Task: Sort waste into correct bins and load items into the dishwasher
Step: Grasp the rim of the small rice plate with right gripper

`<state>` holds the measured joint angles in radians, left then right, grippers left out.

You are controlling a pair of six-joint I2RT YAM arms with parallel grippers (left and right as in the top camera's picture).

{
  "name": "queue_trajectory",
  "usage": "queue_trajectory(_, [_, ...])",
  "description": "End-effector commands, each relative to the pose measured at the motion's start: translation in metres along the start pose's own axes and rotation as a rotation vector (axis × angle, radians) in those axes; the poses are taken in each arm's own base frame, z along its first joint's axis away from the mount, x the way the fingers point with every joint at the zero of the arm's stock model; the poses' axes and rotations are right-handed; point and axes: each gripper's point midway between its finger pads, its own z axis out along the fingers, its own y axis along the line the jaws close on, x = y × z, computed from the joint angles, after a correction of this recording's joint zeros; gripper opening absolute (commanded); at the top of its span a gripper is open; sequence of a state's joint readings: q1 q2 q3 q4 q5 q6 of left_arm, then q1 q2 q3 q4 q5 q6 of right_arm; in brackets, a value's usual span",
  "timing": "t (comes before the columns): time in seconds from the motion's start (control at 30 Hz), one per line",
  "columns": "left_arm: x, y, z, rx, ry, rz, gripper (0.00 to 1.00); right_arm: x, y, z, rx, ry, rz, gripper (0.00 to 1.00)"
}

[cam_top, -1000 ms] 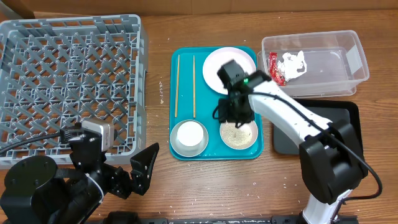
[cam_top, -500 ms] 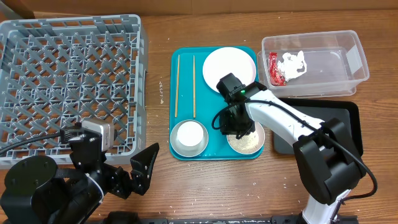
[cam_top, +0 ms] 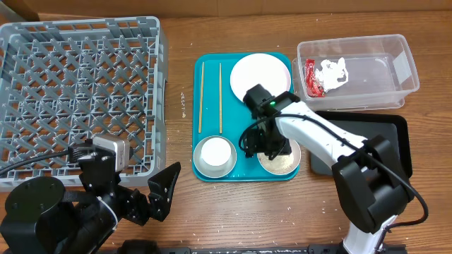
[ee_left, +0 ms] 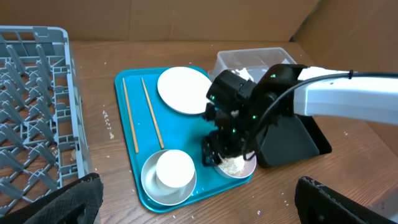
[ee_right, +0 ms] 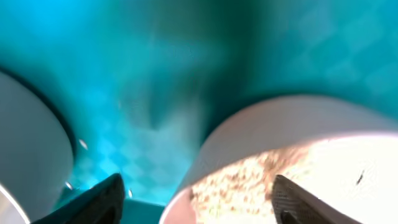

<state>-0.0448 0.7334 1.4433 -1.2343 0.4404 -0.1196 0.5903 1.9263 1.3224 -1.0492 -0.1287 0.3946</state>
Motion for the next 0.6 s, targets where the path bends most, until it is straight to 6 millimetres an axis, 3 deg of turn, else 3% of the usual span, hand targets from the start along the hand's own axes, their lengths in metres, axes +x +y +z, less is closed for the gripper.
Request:
queue_trajectory(0.0, [-0.001, 0.001, -0.001, -0.007, -0.006, 0.019, 1.0, 0.002, 0.012, -0.005, 0.018, -0.024, -0.038, 0.57])
queue_trajectory(0.1, [-0.001, 0.001, -0.001, -0.007, -0.006, 0.019, 1.0, 0.003, 0.014, -0.004, 0.018, -0.025, 0.002, 0.45])
queue_trajectory(0.2, [-0.001, 0.001, -0.001, -0.007, -0.006, 0.019, 1.0, -0.001, 0.013, -0.001, 0.028, -0.043, 0.001, 0.43])
queue_trajectory(0.37, [-0.001, 0.001, -0.001, -0.007, -0.006, 0.019, 1.0, -0.006, 0.002, 0.009, 0.069, -0.084, 0.054, 0.3])
queue_trajectory(0.47, [-0.001, 0.001, -0.001, -0.007, -0.006, 0.019, 1.0, -0.005, 0.0, 0.013, 0.069, -0.084, 0.074, 0.05])
queue_trajectory(0.57, [-0.001, 0.001, -0.001, -0.007, -0.006, 0.019, 1.0, -0.006, 0.003, 0.001, 0.041, -0.099, 0.086, 0.04])
